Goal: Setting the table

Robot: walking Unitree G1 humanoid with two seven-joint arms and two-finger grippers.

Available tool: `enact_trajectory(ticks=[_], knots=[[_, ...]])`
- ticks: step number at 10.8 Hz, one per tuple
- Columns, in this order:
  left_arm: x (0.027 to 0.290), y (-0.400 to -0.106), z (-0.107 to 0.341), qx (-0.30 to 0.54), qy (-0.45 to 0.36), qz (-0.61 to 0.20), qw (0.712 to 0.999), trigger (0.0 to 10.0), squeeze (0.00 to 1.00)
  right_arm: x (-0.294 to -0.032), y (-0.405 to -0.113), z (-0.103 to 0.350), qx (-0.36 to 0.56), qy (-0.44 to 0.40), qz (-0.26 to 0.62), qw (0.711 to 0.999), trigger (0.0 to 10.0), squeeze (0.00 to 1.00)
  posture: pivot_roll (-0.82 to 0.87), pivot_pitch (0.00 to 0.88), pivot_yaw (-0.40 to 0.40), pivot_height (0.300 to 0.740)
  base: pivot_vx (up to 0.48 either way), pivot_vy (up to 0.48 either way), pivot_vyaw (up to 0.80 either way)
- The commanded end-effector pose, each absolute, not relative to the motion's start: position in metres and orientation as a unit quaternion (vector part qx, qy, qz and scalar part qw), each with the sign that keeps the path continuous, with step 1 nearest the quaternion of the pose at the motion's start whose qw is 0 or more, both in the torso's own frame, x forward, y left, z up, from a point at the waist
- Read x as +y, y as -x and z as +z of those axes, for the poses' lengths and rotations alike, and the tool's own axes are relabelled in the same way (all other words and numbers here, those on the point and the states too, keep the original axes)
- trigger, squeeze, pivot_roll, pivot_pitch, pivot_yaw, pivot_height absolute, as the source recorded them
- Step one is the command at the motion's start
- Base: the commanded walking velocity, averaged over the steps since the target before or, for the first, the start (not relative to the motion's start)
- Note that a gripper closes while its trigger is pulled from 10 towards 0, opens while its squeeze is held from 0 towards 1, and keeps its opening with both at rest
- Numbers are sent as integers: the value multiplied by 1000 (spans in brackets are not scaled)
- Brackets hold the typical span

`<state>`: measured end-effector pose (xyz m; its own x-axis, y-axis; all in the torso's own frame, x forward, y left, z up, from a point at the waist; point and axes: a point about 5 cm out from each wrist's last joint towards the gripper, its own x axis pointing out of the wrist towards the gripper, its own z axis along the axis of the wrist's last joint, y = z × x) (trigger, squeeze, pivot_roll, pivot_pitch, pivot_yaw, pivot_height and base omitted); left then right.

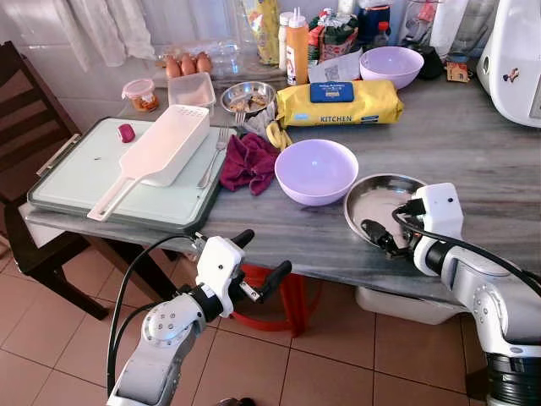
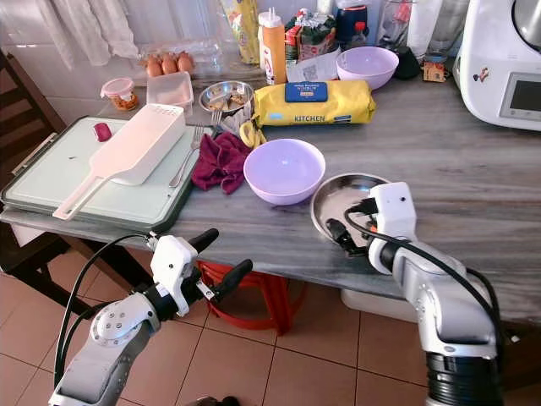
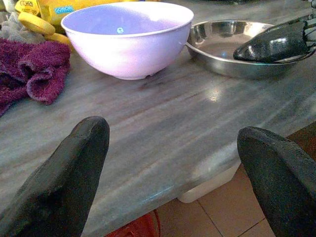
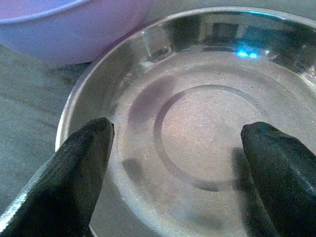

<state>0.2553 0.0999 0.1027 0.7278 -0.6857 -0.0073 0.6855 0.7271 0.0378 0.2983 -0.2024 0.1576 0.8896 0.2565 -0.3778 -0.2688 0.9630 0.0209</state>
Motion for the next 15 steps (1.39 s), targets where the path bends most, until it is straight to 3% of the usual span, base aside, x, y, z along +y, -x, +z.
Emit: enact_trajectory(ticks=[1, 7, 8, 9, 13, 15], knots=[[103, -255, 101, 2, -27, -364, 931, 10000, 0, -194, -300, 165, 181, 11, 153, 971, 10000, 1000, -157, 110, 100, 740, 0, 0, 0], [101, -256, 100, 4, -27, -366, 930, 10000, 0, -193, -297, 169, 179, 16, 162, 970, 10000, 988, -164, 105, 100, 740, 0, 0, 0], [101, -256, 100, 4, -27, -367, 930, 10000, 0, -198, -296, 167, 182, 46, 149, 971, 10000, 765, -166, 106, 102, 740, 0, 0, 0], [101, -256, 99, 4, -27, -367, 930, 10000, 0, -202, -297, 166, 184, 66, 141, 970, 10000, 0, -166, 106, 102, 740, 0, 0, 0], [100, -255, 99, 8, -28, -369, 929, 10000, 0, -215, -300, 162, 203, 117, 138, 962, 10000, 0, -162, 112, 100, 740, 0, 0, 0], [101, -255, 98, 9, -30, -367, 930, 10000, 0, -208, -299, 163, 205, 103, 162, 960, 10000, 0, -159, 112, 100, 740, 0, 0, 0]])
